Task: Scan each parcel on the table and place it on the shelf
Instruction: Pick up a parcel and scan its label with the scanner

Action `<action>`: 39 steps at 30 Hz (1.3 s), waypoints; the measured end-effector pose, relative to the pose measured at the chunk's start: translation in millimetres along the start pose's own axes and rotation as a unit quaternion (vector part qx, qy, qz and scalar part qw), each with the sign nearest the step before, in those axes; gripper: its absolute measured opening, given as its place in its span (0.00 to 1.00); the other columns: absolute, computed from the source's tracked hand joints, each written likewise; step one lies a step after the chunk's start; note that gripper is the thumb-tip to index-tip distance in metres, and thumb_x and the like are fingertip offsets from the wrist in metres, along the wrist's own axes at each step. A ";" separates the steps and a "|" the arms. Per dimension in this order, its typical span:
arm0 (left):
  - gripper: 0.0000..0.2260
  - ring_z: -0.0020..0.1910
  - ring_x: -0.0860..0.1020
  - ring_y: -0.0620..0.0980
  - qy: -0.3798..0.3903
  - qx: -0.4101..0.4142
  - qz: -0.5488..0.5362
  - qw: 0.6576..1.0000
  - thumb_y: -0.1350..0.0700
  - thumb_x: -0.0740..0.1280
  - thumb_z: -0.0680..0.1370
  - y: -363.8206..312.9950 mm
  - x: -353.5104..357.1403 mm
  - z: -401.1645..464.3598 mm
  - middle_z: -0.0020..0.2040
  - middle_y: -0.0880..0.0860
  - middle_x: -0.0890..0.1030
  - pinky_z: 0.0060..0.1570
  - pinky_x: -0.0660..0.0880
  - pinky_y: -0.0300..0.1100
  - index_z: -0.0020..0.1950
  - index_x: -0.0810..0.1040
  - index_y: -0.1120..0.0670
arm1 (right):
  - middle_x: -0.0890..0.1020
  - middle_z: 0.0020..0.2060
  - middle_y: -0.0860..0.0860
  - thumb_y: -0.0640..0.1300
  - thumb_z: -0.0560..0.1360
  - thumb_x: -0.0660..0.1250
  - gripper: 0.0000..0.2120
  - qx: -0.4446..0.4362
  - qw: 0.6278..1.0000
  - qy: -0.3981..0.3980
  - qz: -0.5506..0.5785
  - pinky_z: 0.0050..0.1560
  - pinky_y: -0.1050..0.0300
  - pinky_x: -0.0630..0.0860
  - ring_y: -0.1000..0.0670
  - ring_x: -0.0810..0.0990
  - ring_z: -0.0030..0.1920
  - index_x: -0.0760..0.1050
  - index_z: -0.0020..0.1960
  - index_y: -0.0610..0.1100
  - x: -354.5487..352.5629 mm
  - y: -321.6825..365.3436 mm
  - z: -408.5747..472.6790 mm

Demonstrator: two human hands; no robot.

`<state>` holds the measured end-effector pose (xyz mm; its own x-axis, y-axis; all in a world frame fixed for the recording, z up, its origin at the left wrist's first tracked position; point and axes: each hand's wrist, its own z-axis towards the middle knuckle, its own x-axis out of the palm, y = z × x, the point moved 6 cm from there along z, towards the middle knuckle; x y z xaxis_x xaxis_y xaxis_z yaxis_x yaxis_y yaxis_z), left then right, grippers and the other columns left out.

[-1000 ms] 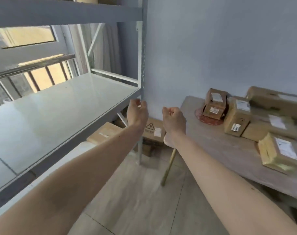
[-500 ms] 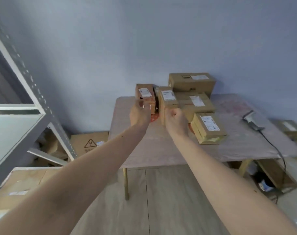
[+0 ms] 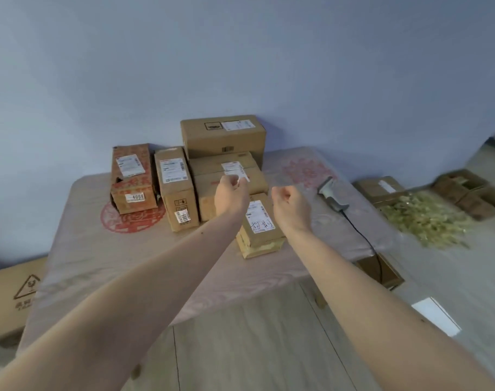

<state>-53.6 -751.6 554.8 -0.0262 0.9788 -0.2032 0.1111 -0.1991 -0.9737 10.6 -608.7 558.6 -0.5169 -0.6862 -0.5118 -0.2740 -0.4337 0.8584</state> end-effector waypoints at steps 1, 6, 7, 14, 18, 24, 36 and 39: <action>0.17 0.60 0.75 0.50 0.009 -0.003 -0.002 1.000 0.51 0.60 0.81 -0.6 18.5 5.8 0.64 0.50 0.77 0.56 0.71 0.43 0.70 0.72 0.54 | 0.82 0.53 0.48 0.54 0.79 0.59 0.17 0.004 1.000 0.000 -0.001 0.53 0.52 0.74 0.46 0.79 0.55 0.77 0.56 0.43 -8.0 -8.9 13.8; 0.15 0.53 0.74 0.49 0.045 -0.010 0.014 0.999 0.51 0.59 0.82 -2.4 99.2 32.3 0.58 0.50 0.77 0.50 0.69 0.41 0.66 0.73 0.54 | 0.81 0.56 0.48 0.54 0.81 0.59 0.17 0.014 1.000 -0.005 -0.004 0.58 0.49 0.75 0.46 0.79 0.57 0.76 0.60 0.42 -36.6 -48.9 76.2; 0.15 0.53 0.75 0.49 0.049 -0.010 0.020 0.999 0.51 0.59 0.82 -2.3 116.3 41.3 0.58 0.50 0.77 0.50 0.70 0.42 0.66 0.73 0.54 | 0.81 0.57 0.47 0.54 0.81 0.59 0.18 0.018 1.000 -0.006 -0.005 0.59 0.49 0.75 0.46 0.79 0.57 0.76 0.60 0.42 -41.4 -56.8 91.5; 0.16 0.59 0.77 0.54 0.064 -0.030 0.041 0.997 0.49 0.60 0.82 6.6 206.3 108.6 0.59 0.52 0.79 0.62 0.75 0.53 0.67 0.74 0.55 | 0.81 0.54 0.45 0.52 0.82 0.59 0.17 0.049 0.998 -0.008 -0.033 0.54 0.53 0.70 0.43 0.78 0.57 0.76 0.59 0.40 -63.6 -110.5 194.3; 0.16 0.60 0.76 0.54 0.075 -0.045 0.056 0.995 0.50 0.60 0.83 14.3 244.9 148.0 0.61 0.53 0.78 0.60 0.72 0.46 0.67 0.74 0.56 | 0.81 0.55 0.45 0.52 0.82 0.59 0.17 0.076 0.996 -0.003 -0.055 0.53 0.54 0.69 0.43 0.78 0.58 0.76 0.60 0.39 -69.5 -140.4 247.5; 0.17 0.58 0.75 0.51 0.089 -0.077 0.066 0.991 0.50 0.59 0.83 29.6 302.2 190.4 0.61 0.52 0.77 0.54 0.69 0.42 0.69 0.73 0.55 | 0.81 0.55 0.46 0.53 0.80 0.62 0.18 0.105 0.992 0.011 -0.064 0.58 0.51 0.73 0.44 0.78 0.57 0.76 0.61 0.40 -69.3 -185.9 312.7; 0.16 0.55 0.79 0.55 0.022 -0.208 0.071 0.975 0.47 0.61 0.80 109.4 374.9 229.0 0.57 0.55 0.81 0.51 0.75 0.46 0.62 0.77 0.55 | 0.73 0.64 0.41 0.60 0.70 0.74 0.37 0.140 0.956 0.127 -0.224 0.62 0.46 0.70 0.38 0.73 0.64 0.66 0.69 0.40 -50.7 -307.9 416.7; 0.16 0.54 0.79 0.54 -0.003 -0.230 0.059 0.971 0.47 0.61 0.80 126.5 380.8 230.9 0.55 0.54 0.81 0.54 0.76 0.48 0.63 0.76 0.54 | 0.73 0.64 0.41 0.62 0.68 0.74 0.40 0.133 0.946 0.168 -0.245 0.62 0.45 0.70 0.38 0.72 0.65 0.66 0.69 0.39 -37.9 -331.5 430.8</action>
<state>-278.9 -415.2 330.3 0.0082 0.9498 -0.3128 0.5461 -0.2663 -0.7942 -228.3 -187.3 308.9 -0.0013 -0.6069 -0.7948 -0.6318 -0.6155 0.4711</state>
